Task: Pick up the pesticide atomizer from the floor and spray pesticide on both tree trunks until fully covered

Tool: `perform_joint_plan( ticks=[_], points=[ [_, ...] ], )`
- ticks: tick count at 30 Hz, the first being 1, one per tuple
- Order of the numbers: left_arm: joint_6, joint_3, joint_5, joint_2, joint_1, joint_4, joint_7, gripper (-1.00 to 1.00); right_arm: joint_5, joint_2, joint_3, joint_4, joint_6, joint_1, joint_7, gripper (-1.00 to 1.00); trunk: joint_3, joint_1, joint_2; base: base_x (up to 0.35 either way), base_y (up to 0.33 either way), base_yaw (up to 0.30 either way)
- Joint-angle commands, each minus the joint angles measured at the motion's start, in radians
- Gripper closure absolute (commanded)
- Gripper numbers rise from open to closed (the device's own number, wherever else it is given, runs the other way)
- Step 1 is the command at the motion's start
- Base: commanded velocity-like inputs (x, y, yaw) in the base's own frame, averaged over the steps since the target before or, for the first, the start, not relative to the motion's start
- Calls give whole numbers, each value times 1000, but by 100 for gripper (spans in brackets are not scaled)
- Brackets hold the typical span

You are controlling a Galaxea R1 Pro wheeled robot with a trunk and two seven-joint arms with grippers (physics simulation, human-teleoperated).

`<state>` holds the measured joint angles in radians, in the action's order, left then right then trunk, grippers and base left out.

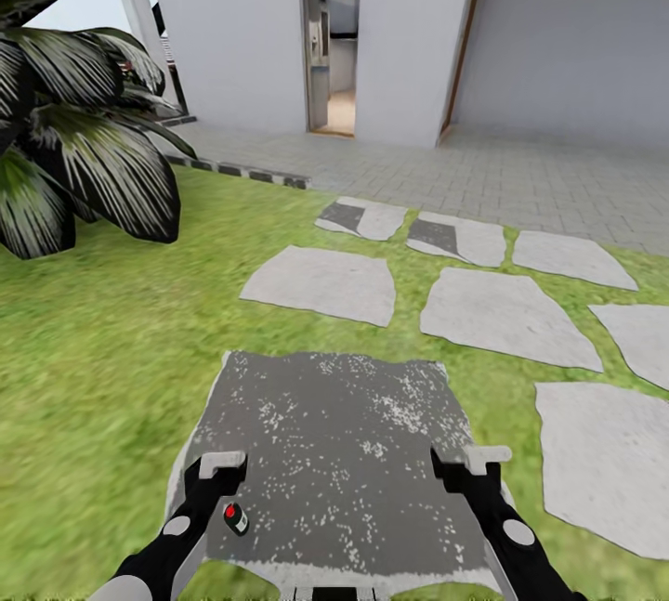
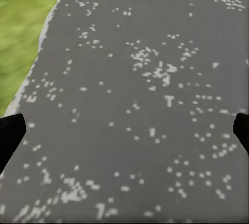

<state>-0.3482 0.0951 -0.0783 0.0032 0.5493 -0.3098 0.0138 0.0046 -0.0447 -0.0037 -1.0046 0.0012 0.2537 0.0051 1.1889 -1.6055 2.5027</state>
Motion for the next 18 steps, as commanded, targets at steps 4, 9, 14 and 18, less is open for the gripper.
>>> perform_joint_plan(
  ticks=[4,9,14,18],
  points=[
    [0,0,0,0,0,0,0,-100,1,-1,0,2,-66,0,0,-100,17,-2,1,0,0,0],
    [0,0,0,0,0,0,0,-100,0,-2,1,17,-87,-1,-1,-100,40,-4,2,0,0,0],
    [0,0,0,0,0,0,0,-100,0,-2,1,21,-91,-1,-1,-100,66,-6,3,0,0,0],
    [0,1,0,0,0,0,0,-100,0,-3,0,21,-92,-1,-1,-100,88,-8,4,0,0,0]
  ],
)
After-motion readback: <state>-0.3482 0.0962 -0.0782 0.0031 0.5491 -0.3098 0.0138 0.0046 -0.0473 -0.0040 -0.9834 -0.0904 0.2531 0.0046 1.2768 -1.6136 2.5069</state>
